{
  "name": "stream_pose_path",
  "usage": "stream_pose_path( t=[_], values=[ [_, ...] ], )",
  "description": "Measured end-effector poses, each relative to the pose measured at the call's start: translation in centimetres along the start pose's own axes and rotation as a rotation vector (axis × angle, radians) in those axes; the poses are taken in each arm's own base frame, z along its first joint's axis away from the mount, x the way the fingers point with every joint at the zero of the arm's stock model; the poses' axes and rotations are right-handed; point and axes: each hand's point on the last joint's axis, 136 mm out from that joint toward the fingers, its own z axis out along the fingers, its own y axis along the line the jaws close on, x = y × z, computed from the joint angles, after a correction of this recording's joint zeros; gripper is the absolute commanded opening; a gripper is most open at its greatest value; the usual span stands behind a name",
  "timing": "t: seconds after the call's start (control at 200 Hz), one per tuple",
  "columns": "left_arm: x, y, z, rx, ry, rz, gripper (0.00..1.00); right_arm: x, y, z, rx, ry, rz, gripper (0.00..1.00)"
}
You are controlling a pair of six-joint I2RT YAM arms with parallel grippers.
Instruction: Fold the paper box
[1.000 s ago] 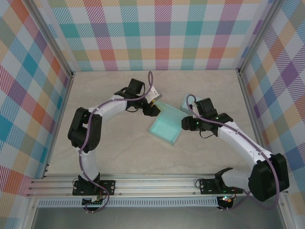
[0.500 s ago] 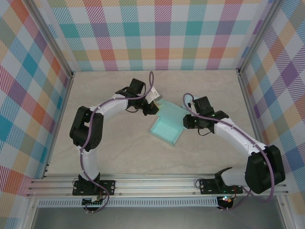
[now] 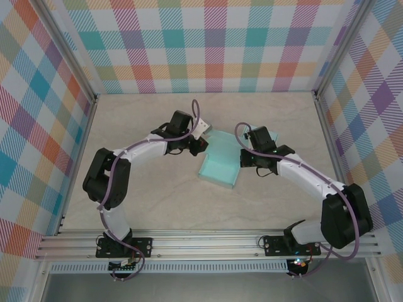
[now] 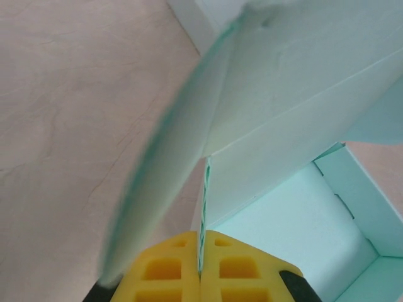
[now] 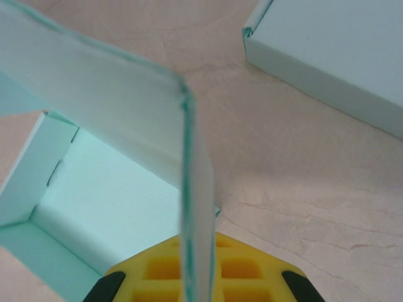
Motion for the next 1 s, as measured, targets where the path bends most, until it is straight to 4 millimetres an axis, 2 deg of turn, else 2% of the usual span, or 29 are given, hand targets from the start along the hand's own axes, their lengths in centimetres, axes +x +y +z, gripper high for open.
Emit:
stream_pose_path(
  t=[0.22, 0.545, 0.65, 0.845, 1.0],
  values=[
    [-0.8, 1.6, -0.9, -0.195, -0.083, -0.155, 0.02, -2.7, 1.0, 1.6, 0.038, -0.06, -0.013, 0.02],
    [-2.7, 5.4, -2.1, -0.388, -0.248, -0.408, 0.05, -9.7, 2.9, 4.2, 0.076, -0.195, -0.048, 0.01],
    [-3.0, 6.4, -1.9, -0.429, -0.284, -0.462, 0.06, -11.3, 3.1, 4.8, 0.088, -0.229, -0.066, 0.01],
    [-2.6, 7.6, -0.7, -0.461, -0.324, -0.541, 0.08, -11.7, 3.3, 5.8, 0.083, -0.25, -0.072, 0.0],
    [-2.4, 8.1, 0.1, -0.461, -0.347, -0.591, 0.08, -11.1, 3.2, 6.4, 0.081, -0.251, -0.072, 0.0]
  ],
)
